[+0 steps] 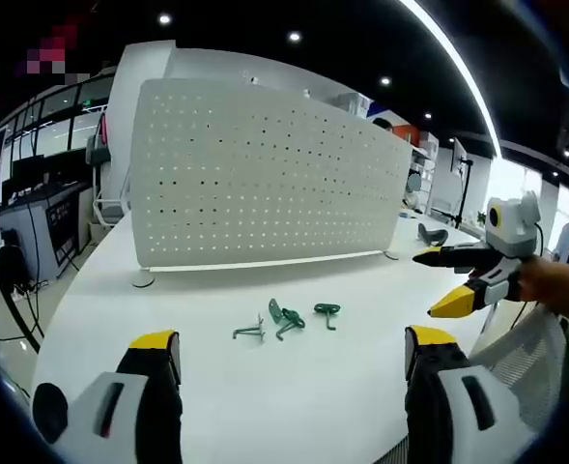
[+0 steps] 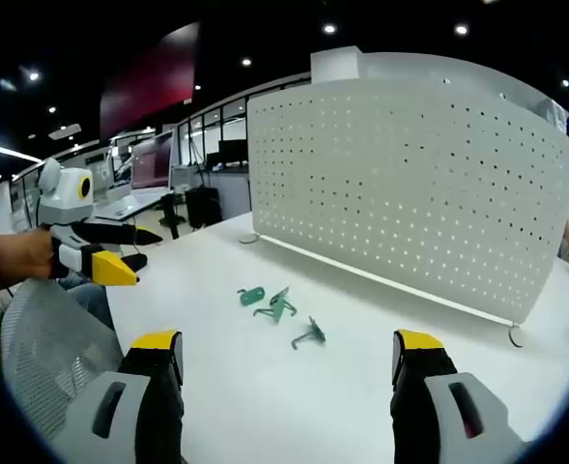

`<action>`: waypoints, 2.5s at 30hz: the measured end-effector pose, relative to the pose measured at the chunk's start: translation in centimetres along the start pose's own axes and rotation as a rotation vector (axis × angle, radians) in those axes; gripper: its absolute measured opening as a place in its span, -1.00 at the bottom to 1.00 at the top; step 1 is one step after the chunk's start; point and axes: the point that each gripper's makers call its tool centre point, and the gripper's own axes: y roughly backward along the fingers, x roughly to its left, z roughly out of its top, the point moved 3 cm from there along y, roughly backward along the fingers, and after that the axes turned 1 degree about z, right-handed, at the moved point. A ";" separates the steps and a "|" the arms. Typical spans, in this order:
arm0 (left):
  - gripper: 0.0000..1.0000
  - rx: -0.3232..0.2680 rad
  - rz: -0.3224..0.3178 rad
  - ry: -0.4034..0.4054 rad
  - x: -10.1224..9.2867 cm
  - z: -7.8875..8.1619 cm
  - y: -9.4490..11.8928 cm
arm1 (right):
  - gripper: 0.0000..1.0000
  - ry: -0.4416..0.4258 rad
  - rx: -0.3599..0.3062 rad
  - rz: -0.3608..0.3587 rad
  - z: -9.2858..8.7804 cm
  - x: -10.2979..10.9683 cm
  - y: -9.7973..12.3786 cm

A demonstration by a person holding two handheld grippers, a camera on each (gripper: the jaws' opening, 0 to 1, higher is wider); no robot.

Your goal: Insert the hook assembly into the mounting plate slot until the hook locks in place.

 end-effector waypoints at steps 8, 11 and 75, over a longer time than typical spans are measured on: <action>0.97 -0.002 0.000 0.002 0.0 0.0 0.0 | 0.82 0.001 0.004 0.001 -0.1 0.0 -0.1; 0.97 -0.003 -0.002 0.004 0.0 0.1 -0.1 | 0.82 0.000 0.006 0.001 -0.1 0.0 -0.1; 0.92 0.028 0.023 0.015 0.5 -0.7 -0.1 | 0.07 0.108 0.109 0.068 -2.1 -3.8 -5.7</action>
